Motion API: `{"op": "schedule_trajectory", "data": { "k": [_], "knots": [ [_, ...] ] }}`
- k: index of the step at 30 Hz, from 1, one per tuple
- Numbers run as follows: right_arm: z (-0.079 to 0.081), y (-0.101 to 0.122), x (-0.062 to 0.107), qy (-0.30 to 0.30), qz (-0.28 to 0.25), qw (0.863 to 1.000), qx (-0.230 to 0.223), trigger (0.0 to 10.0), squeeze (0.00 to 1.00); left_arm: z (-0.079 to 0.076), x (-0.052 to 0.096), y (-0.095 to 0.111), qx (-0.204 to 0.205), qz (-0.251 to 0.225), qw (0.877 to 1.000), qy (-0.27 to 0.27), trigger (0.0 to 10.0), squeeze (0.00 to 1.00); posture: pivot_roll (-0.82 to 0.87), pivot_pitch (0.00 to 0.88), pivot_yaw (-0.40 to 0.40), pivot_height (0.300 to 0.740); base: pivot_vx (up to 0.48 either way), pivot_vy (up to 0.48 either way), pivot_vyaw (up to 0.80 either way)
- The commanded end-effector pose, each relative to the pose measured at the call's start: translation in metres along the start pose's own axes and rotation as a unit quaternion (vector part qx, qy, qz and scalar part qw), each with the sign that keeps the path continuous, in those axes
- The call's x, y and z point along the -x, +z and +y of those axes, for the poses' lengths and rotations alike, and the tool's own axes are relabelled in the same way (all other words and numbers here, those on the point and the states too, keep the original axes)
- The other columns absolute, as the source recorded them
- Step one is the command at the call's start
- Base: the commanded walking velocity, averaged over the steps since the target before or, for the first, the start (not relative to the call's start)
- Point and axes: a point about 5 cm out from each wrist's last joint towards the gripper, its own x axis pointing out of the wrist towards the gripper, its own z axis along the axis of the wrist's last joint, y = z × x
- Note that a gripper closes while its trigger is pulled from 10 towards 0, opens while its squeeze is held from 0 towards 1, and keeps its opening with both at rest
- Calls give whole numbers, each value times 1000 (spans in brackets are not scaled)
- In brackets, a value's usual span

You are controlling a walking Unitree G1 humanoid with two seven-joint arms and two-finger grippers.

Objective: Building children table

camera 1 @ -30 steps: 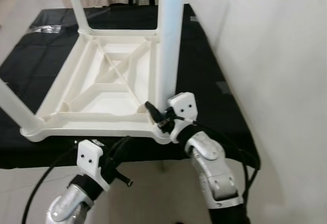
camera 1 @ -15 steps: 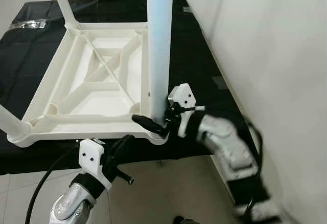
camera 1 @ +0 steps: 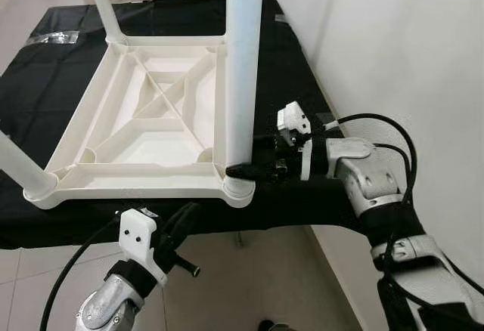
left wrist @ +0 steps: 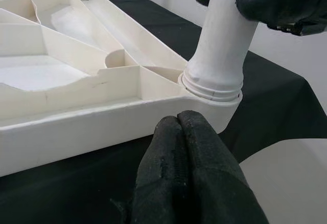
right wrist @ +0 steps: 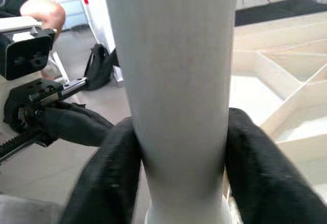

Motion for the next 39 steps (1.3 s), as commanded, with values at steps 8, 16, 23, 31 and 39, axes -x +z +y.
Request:
{"op": "schedule_trajectory", "data": {
  "k": [8,16,23,31,39],
  "knots": [
    [6,-16,15,-59,-5,998,-8,0,0,-4,1,-1,3,5,1000,0,10000,0,5,243,-44,740,0,0,0],
    [69,-74,-33,-369,46,926,-61,0,0,0,2,1,2,3,1000,0,10000,0,3,249,-47,740,0,0,0],
    [59,-77,-36,-441,63,894,-56,0,0,5,-1,-2,0,5,1000,0,10000,0,-24,210,-39,740,0,0,0],
    [64,-68,-48,-372,23,922,-104,10000,0,6,-4,-3,-4,1,1000,9,10000,0,-11,194,-41,740,0,0,0],
    [45,-36,-42,-250,-50,964,-77,10000,1000,4,-3,-4,-2,2,1000,8,10000,0,-3,189,-42,740,0,0,0]
  ]
}}
